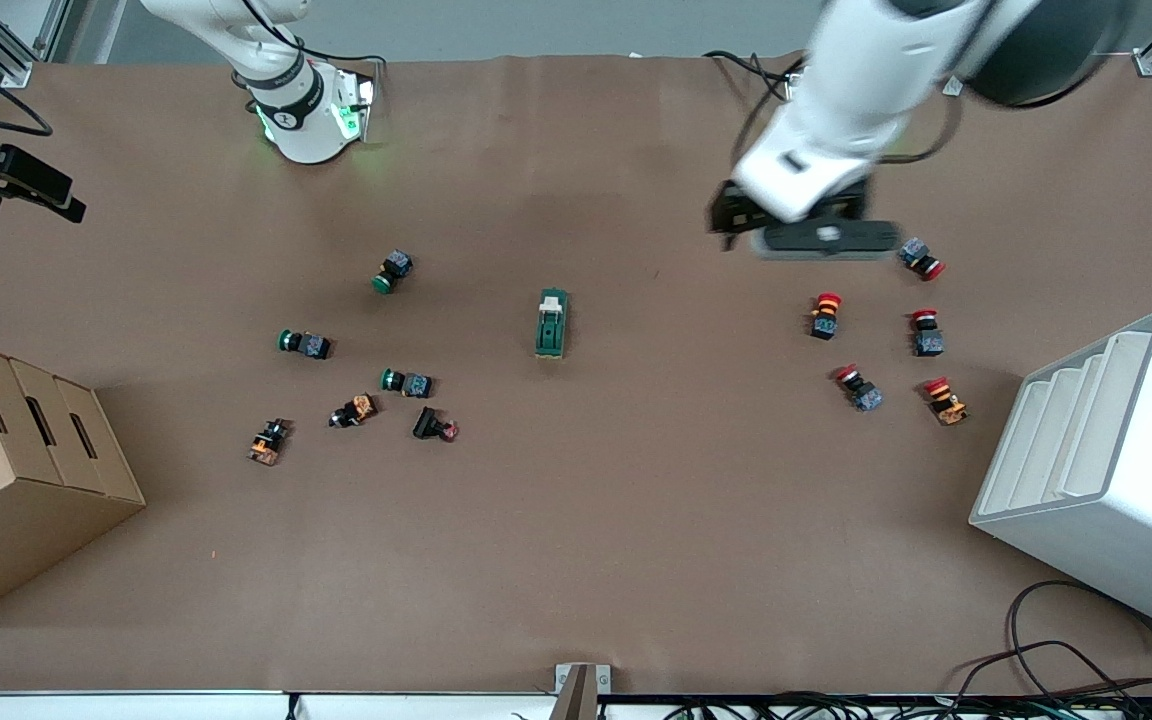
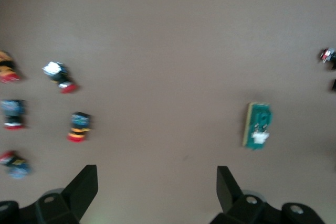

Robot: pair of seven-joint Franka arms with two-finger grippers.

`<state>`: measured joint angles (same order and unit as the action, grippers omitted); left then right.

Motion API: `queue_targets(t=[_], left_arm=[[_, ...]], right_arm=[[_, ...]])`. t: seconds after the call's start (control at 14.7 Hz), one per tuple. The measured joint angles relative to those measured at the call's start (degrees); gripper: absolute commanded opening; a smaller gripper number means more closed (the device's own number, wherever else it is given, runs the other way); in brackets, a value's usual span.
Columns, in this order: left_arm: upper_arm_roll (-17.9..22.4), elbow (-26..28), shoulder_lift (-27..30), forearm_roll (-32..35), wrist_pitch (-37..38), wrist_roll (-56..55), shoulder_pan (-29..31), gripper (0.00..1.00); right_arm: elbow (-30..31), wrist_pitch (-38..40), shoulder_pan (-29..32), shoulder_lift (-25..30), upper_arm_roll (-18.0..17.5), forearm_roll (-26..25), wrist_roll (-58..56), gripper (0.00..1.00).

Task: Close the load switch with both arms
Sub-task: 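Move the left gripper over the green switch and lower onto its base, then hold the switch with the left gripper while the right gripper reaches the handle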

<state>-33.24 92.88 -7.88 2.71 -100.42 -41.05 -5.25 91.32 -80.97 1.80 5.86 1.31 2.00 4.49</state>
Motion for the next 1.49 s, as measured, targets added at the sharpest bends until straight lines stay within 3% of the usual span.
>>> queue_targets(t=[0.27,0.61,0.88,1.15,1.49], left_arm=[[-0.7,4.0,-8.1,9.8,-10.1,-17.6,-10.9,1.00],[-0.8,4.8,-20.2,30.2,-19.4,-42.7,-21.8,0.99],[-0.8,4.9,-28.7,48.1,-20.4,-60.1,-28.4,0.99],[-0.8,4.9,-36.1,67.1,-20.4,-76.5,-33.2,0.99],[-0.3,8.0,-39.5,81.8,-20.1,-81.5,-34.4,0.99]], right_arm=[[-0.3,-0.1,0.0,0.0,0.0,0.0,0.0,1.00],[-0.6,-0.1,0.0,-0.5,0.0,0.0,0.0,1.00],[-0.3,-0.7,0.3,-3.8,0.2,0.0,0.0,1.00],[-0.1,-3.4,0.4,-11.3,0.1,0.0,0.0,1.00],[-0.1,-5.8,-3.7,-15.4,-0.3,2.6,6.6,1.00]])
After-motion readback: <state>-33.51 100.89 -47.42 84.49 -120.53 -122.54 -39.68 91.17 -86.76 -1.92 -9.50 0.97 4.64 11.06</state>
